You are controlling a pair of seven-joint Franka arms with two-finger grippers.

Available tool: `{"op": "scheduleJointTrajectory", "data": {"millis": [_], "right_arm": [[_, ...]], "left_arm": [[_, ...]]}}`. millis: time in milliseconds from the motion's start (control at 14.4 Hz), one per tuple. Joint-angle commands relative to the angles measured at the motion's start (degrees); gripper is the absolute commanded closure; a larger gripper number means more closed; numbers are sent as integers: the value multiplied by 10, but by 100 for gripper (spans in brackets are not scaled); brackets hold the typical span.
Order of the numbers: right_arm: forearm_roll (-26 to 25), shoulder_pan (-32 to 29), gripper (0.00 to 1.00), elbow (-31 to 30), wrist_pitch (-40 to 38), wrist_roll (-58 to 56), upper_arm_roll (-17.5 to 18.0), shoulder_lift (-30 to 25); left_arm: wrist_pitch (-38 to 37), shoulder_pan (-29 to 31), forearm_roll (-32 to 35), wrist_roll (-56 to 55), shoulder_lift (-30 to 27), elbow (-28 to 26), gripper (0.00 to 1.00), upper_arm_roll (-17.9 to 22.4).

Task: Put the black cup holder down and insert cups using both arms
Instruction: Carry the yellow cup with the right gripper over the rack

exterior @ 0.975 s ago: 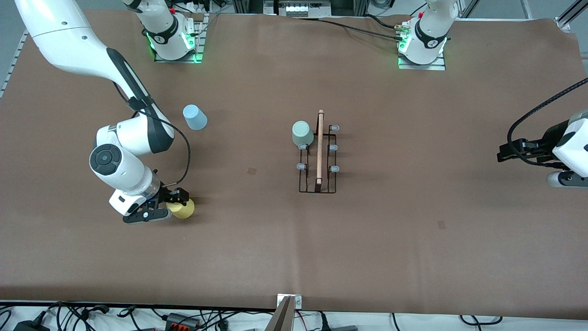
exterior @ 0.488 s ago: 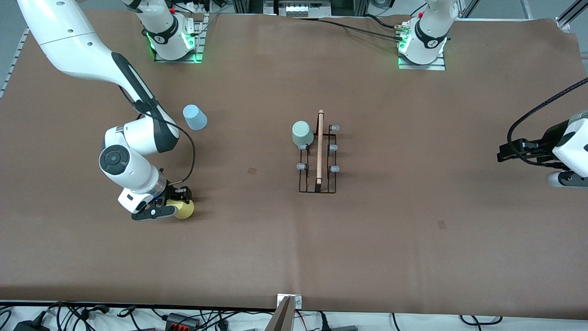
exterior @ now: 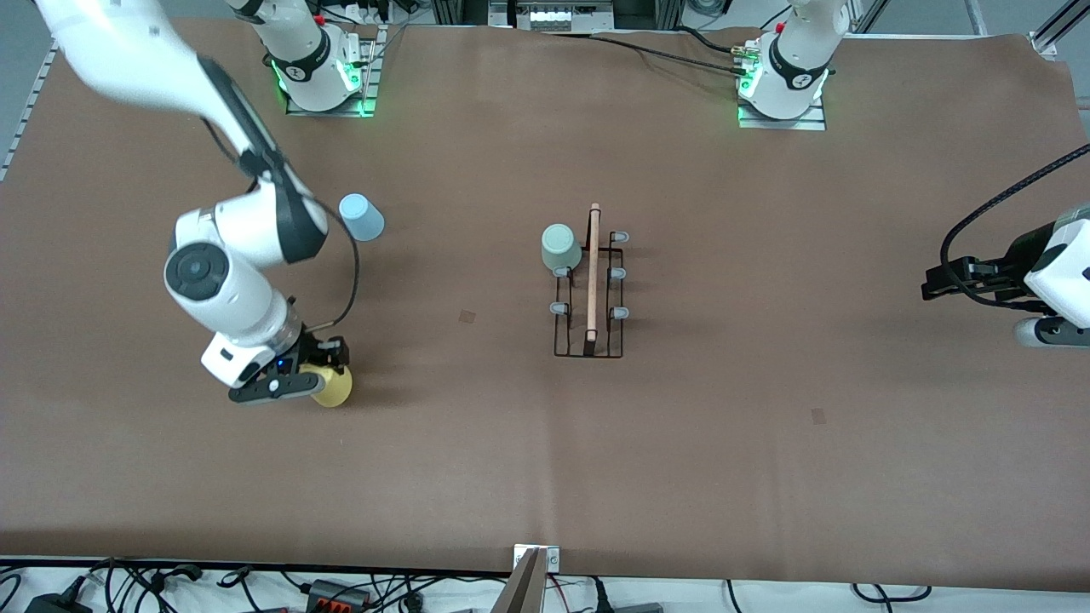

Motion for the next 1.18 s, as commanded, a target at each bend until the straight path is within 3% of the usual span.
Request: {"op": "scheduleJointTrajectory", "data": {"millis": [0, 209, 418, 627, 1115], "right_arm": [[7, 68, 95, 29, -88, 99, 5, -39], [63, 166, 95, 100, -126, 247, 5, -15], [59, 242, 96, 201, -128, 365, -2, 47], [41, 304, 96, 287, -122, 403, -21, 111], [0, 342, 93, 296, -80, 417, -22, 163]], "left_arm": [[-11, 3, -9, 9, -8, 3, 0, -2], [-11, 3, -9, 9, -8, 3, 0, -2], [-11, 3, -9, 9, -8, 3, 0, -2], [-11, 3, -10, 9, -7, 3, 0, -2], [-11, 5, -10, 11, -13, 3, 0, -2]]}}
